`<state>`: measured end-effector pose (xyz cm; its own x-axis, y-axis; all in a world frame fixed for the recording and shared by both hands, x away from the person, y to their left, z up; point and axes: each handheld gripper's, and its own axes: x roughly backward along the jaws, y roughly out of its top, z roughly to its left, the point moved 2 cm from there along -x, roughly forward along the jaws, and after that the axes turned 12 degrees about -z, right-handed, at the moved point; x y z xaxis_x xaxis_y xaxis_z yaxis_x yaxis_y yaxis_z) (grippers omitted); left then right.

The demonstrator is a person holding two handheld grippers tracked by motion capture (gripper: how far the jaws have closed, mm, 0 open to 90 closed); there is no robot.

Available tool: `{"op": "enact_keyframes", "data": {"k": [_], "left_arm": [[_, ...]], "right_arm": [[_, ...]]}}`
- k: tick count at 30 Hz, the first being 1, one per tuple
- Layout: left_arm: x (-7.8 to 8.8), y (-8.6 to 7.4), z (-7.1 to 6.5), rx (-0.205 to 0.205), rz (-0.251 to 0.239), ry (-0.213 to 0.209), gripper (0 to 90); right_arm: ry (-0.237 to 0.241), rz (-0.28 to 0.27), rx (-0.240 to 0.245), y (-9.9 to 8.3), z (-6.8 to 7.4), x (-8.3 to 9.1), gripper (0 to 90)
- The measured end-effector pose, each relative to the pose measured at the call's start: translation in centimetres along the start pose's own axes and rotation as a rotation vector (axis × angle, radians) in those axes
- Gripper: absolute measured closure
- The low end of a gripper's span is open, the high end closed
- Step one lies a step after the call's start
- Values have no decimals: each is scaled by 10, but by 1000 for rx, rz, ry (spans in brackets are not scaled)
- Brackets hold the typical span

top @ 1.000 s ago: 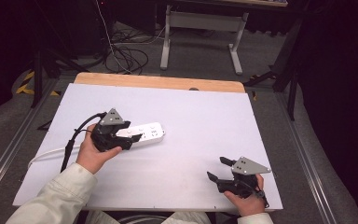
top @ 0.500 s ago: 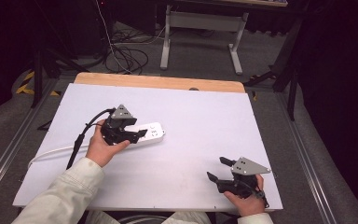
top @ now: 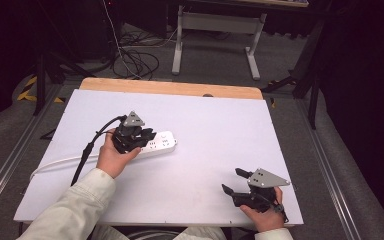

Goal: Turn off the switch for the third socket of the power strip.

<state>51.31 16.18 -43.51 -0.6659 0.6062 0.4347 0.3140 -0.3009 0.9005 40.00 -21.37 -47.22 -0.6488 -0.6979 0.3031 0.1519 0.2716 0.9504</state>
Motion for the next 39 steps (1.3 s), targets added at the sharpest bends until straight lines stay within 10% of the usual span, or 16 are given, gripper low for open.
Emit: {"op": "enact_keyframes", "data": {"k": [39], "left_arm": [[-34, -22, 20, 100, 110, 46, 900]], "right_arm": [[8, 7, 6, -1, 0, 0, 296]]}}
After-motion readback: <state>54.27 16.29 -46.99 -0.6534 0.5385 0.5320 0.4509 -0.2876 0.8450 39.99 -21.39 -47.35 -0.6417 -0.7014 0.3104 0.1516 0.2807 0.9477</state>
